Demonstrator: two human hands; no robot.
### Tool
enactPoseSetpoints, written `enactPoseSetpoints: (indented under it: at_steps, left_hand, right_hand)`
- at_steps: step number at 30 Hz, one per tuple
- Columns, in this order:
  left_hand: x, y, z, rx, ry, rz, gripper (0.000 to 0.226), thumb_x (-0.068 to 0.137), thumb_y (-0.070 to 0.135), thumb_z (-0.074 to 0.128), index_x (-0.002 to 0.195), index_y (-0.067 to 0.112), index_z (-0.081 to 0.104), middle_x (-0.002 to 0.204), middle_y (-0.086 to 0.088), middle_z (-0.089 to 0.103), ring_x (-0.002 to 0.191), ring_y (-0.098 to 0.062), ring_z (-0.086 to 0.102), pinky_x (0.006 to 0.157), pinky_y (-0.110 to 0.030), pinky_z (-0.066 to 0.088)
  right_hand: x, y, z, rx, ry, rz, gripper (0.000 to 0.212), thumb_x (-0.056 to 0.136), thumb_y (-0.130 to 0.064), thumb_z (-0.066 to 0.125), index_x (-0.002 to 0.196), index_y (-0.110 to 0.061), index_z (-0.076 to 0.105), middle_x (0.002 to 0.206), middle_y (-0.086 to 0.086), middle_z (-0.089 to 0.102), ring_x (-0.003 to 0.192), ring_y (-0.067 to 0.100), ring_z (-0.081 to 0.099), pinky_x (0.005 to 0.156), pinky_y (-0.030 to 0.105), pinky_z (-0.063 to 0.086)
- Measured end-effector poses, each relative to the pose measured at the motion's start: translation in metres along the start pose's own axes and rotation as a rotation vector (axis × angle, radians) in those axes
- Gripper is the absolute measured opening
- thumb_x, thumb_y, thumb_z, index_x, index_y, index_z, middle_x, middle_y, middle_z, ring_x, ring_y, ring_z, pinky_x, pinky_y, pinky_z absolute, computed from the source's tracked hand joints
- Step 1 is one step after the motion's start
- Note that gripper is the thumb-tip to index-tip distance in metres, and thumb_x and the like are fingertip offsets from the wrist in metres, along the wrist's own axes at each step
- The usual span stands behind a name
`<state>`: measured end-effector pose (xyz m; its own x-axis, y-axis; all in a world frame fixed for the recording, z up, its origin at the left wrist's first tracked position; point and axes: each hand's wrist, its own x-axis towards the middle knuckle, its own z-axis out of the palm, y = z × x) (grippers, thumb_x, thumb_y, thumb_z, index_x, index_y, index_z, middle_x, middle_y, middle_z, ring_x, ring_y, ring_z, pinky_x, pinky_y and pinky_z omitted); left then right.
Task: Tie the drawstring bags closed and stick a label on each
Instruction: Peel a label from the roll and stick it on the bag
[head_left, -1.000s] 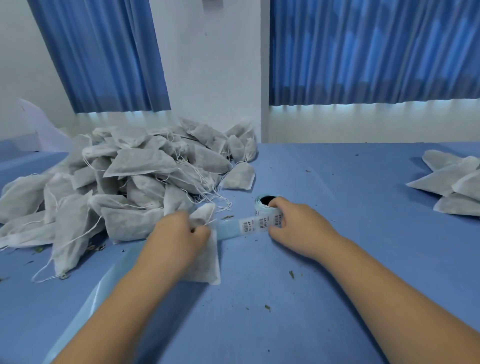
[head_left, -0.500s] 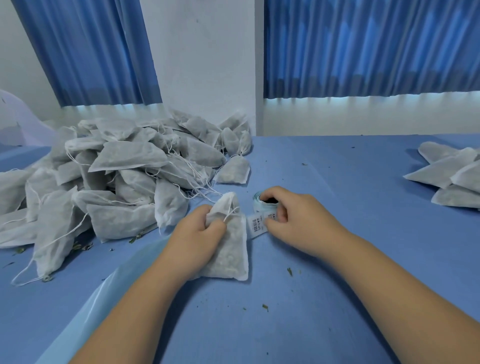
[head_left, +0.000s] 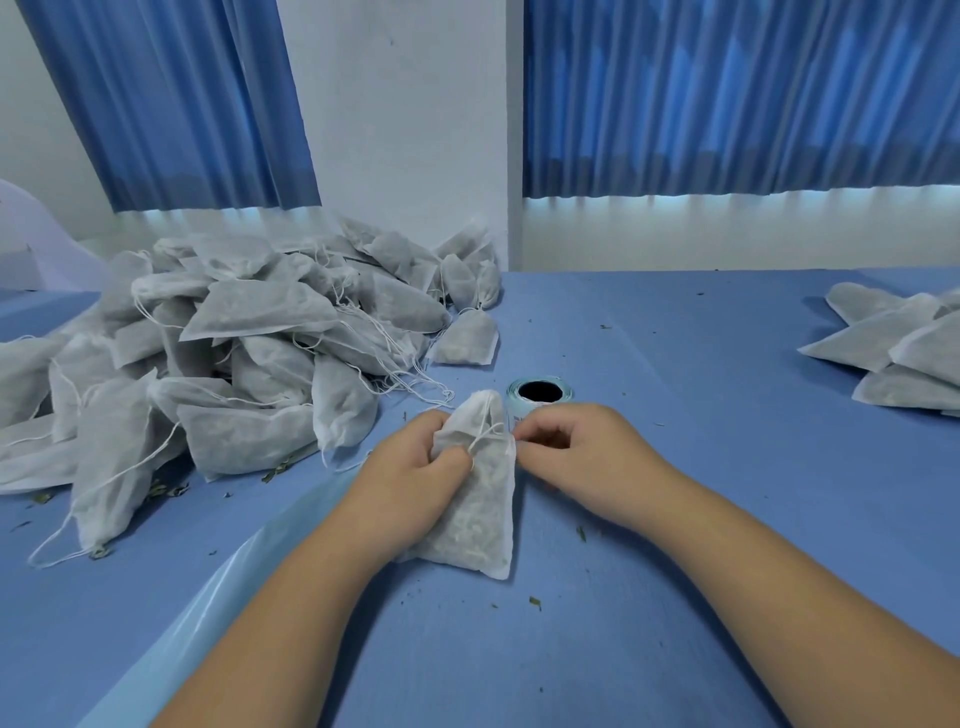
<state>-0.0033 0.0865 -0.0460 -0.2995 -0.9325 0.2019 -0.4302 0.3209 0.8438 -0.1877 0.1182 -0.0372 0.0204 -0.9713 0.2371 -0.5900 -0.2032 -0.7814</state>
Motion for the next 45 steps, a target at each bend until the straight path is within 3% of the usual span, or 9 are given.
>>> enactPoseSetpoints:
  at_steps: [6,13,16,20,28,32,37,40,45]
  left_hand:
    - [0.002,-0.003,0.000,0.028,0.007,-0.006,0.019,0.090,0.020,0.050,0.073,0.027,0.055,0.057,0.021,0.051,0.054,0.003,0.046,0.047,-0.011,0.035]
    - [0.005,-0.005,0.001,-0.044,0.028,-0.109,0.012,0.090,0.024,0.052,0.087,0.025,0.064,0.068,0.015,0.058,0.061,-0.002,0.053,0.062,-0.024,0.042]
    - [0.007,-0.006,0.001,-0.067,0.049,-0.144,0.012,0.090,0.025,0.052,0.085,0.020,0.062,0.061,0.018,0.056,0.062,-0.006,0.053,0.062,-0.027,0.042]
    - [0.008,-0.008,0.002,-0.066,0.060,-0.175,0.013,0.089,0.026,0.052,0.085,0.020,0.063,0.065,0.013,0.057,0.061,-0.006,0.054,0.060,-0.027,0.040]
    - [0.007,-0.007,0.001,-0.078,0.059,-0.191,0.015,0.088,0.029,0.053,0.078,0.022,0.061,0.066,0.011,0.058,0.066,-0.011,0.055,0.062,-0.030,0.041]
    - [-0.003,0.009,0.002,-0.304,0.001,-0.173,0.015,0.077,0.032,0.053,0.066,0.034,0.064,0.065,0.013,0.062,0.064,-0.008,0.059,0.067,-0.030,0.044]
    - [-0.009,0.039,0.014,-0.778,-0.157,-0.132,0.022,0.070,0.017,0.054,0.072,0.025,0.074,0.079,-0.009,0.069,0.074,-0.025,0.065,0.067,-0.036,0.056]
    - [-0.003,0.058,0.033,-0.738,-0.209,-0.090,0.022,0.067,0.020,0.057,0.076,0.028,0.076,0.082,-0.005,0.070,0.076,-0.020,0.066,0.078,-0.038,0.053]
    - [0.019,0.081,0.070,-0.396,-0.260,-0.054,0.024,0.068,0.033,0.059,0.088,0.029,0.073,0.093,-0.005,0.074,0.084,-0.018,0.068,0.088,-0.043,0.054]
  right_hand:
    - [0.000,-0.001,-0.001,-0.009,0.029,0.018,0.023,0.087,-0.016,0.064,0.075,-0.033,0.074,0.069,-0.027,0.066,0.068,-0.010,0.059,0.061,0.005,0.040]
    - [-0.002,-0.001,-0.004,-0.032,0.053,0.027,0.035,0.084,0.002,0.060,0.090,-0.032,0.065,0.069,-0.010,0.063,0.062,0.005,0.064,0.070,0.018,0.051]
    - [-0.003,0.000,-0.008,-0.090,0.077,0.041,0.037,0.081,-0.003,0.059,0.097,-0.036,0.057,0.073,-0.012,0.062,0.066,-0.001,0.059,0.063,0.011,0.044]
    - [-0.008,0.000,-0.019,-0.282,0.014,0.092,0.040,0.080,-0.009,0.059,0.103,-0.037,0.045,0.077,-0.013,0.060,0.071,0.004,0.056,0.063,0.022,0.044]
    - [-0.026,0.004,-0.044,-0.237,-0.026,0.260,0.030,0.079,-0.010,0.061,0.099,-0.031,0.051,0.081,-0.008,0.062,0.066,0.009,0.056,0.060,0.024,0.043]
    - [-0.036,0.004,-0.058,0.045,-0.037,0.228,0.034,0.080,-0.006,0.062,0.104,-0.029,0.057,0.073,-0.008,0.064,0.069,0.018,0.063,0.073,0.041,0.053]
    - [-0.055,-0.001,-0.079,0.554,-0.134,0.094,0.036,0.071,-0.007,0.064,0.105,-0.018,0.067,0.081,0.008,0.066,0.071,0.024,0.066,0.063,0.026,0.053]
    - [-0.059,-0.002,-0.090,0.752,-0.064,0.017,0.032,0.070,-0.002,0.061,0.100,-0.011,0.067,0.078,0.013,0.063,0.064,0.025,0.062,0.056,0.028,0.051]
    - [-0.064,-0.002,-0.106,0.942,0.126,-0.099,0.024,0.072,-0.004,0.057,0.094,-0.011,0.065,0.072,0.009,0.062,0.065,0.022,0.062,0.057,0.026,0.052]
